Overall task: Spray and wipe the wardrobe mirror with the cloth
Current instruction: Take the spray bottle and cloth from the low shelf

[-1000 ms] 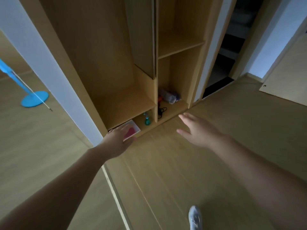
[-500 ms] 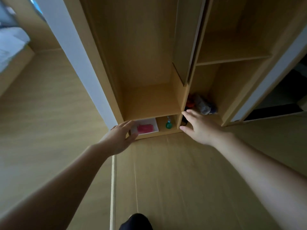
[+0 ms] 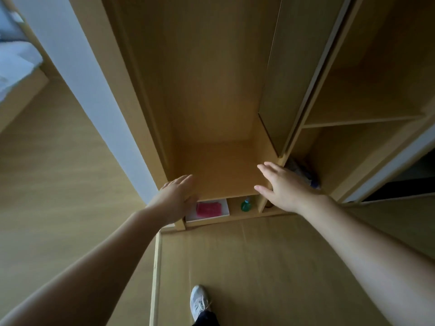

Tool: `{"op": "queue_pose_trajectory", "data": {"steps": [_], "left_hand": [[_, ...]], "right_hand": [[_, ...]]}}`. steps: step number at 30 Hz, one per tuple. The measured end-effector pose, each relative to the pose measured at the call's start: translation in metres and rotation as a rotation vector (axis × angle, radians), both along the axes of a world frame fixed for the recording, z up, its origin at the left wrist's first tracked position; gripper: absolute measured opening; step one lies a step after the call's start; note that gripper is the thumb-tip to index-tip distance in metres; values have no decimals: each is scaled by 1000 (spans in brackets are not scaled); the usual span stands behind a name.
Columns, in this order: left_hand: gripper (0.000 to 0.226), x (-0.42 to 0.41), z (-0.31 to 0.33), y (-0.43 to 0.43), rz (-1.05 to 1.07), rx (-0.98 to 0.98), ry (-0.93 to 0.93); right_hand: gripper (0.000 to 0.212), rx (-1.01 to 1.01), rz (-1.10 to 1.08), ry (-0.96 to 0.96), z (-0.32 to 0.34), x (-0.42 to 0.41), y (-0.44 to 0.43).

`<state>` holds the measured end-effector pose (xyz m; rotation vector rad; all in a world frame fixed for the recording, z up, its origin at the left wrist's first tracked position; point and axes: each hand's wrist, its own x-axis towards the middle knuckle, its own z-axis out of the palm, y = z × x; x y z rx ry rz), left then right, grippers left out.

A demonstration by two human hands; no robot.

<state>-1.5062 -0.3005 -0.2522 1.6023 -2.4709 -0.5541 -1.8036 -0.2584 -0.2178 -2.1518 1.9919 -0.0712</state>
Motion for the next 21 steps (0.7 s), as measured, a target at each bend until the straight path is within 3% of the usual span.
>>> {"op": "queue_pose_trajectory", "data": {"steps": [10, 21], "left_hand": [[64, -24, 11, -136, -32, -24, -40], [60, -69, 6, -149, 137, 1, -81]], "right_hand": [[64, -20, -55, -14, 5, -9, -118], [61, -19, 136, -55, -8, -46, -183]]}}
